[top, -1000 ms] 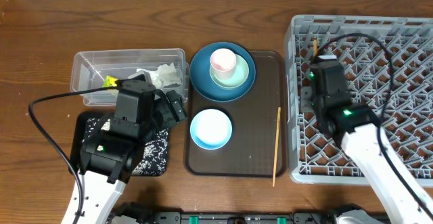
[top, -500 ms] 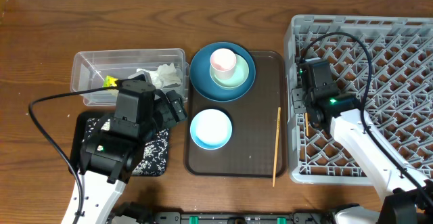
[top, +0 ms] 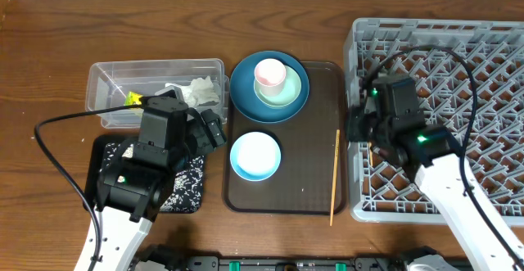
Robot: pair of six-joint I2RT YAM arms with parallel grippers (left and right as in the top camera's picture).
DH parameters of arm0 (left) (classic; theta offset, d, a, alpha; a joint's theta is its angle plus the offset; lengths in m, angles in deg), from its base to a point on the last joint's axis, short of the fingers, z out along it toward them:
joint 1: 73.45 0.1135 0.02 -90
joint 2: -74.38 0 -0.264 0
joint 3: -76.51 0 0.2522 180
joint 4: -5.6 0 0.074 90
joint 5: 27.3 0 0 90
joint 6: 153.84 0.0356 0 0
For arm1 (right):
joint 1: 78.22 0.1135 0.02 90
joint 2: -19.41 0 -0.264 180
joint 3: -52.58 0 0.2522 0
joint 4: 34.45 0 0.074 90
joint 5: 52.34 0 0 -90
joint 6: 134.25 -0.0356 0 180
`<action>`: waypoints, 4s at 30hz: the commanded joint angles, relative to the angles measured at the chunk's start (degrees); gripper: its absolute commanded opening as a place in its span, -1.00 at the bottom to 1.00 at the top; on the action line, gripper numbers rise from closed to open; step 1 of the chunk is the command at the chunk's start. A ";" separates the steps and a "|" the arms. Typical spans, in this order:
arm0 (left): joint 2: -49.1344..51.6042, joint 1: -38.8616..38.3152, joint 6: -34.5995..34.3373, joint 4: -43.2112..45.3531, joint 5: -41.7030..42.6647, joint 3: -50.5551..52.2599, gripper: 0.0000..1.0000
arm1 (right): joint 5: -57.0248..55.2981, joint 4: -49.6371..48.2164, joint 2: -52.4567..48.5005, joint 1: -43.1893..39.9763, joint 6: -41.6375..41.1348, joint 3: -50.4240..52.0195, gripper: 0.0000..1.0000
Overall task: Sort waste into correct bins and load items into the dishwasher rack
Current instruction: 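Release and move the right gripper back to the second chopstick, then grasp the second wooden chopstick with the right gripper, then carry the second chopstick to the rack and insert it upright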
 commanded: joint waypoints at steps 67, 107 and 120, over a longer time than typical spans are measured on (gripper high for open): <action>0.00 0.24 0.15 0.00 -0.50 -0.85 0.82 | -21.24 16.09 -24.72 25.68 -30.71 0.83 -0.62; 0.00 0.24 0.15 0.00 -0.50 -0.85 0.82 | -21.11 20.39 -22.73 23.06 -15.45 -11.50 -0.98; 0.00 0.24 0.15 0.00 -0.50 -0.85 0.82 | -26.10 26.40 -21.94 9.25 -8.41 -20.85 -0.98</action>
